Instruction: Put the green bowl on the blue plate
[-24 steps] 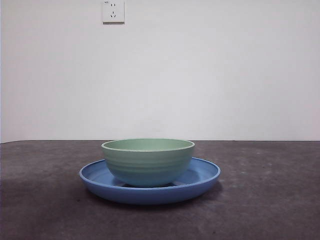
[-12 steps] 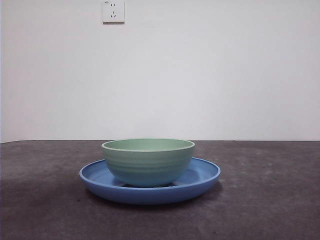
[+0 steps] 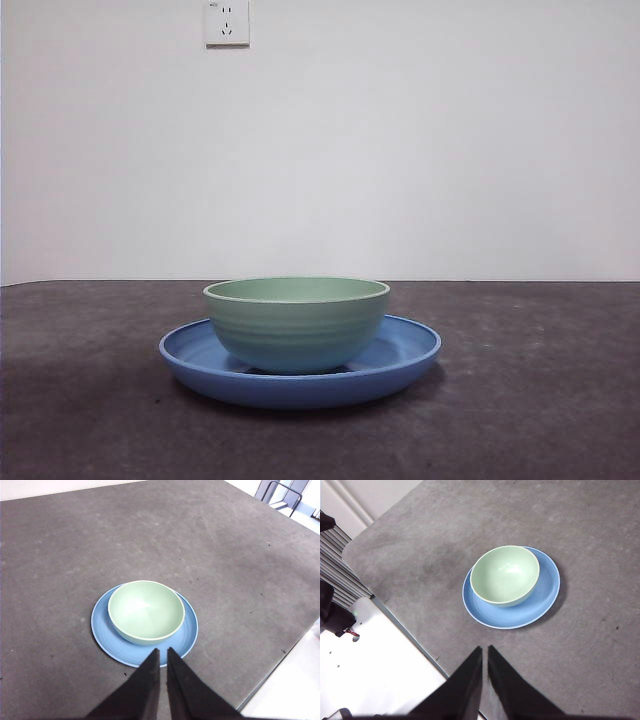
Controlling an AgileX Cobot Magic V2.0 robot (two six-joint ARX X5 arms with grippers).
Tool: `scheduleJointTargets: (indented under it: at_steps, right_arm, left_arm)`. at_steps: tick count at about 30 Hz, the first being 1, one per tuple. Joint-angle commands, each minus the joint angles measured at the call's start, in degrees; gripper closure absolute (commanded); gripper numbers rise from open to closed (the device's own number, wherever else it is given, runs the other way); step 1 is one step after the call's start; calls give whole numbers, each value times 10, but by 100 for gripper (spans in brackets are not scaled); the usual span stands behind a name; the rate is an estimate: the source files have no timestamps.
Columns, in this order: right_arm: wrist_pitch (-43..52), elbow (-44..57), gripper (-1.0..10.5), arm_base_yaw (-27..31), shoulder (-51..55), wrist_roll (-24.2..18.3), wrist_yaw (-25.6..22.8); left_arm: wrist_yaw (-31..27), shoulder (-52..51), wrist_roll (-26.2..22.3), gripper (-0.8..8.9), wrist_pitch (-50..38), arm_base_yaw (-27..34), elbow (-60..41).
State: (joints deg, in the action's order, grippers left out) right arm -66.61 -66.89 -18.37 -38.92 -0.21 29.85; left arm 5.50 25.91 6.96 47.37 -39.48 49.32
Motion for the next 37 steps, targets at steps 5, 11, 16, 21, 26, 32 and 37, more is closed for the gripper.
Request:
scheduleJointTargets:
  at_steps: [5,11,16,21,26,32,37]
  right_arm:
    - [6,-8,931,-3,-2,-3,2]
    - [6,-8,931,-3,-2,-3,2]
    - [6,-8,931,-3,-2,-3,2]
    - [6,-8,931,-3,-2,-3,2]
    - [6,-8,931,-3,-2,-3,2]
    - [6,-8,931,-3,-2,-3,2]
    - [6,-8,931,-3,-2,-3,2]
  left_arm:
    - [-1,2,0,790,-7,-2,4]
    - [-1,-3,0,790,-6,45,4]
    - [-2,-4,-24,790,-9,154,2]
    - [-2,-8,-24,790,-50,267,-28]
    - [-2,-30,-57,790,-127,336,-95]
    - [-14,-103,-65,790,-236,365,-220]
    - [-30,-174,-63,790,-321,367,-333]
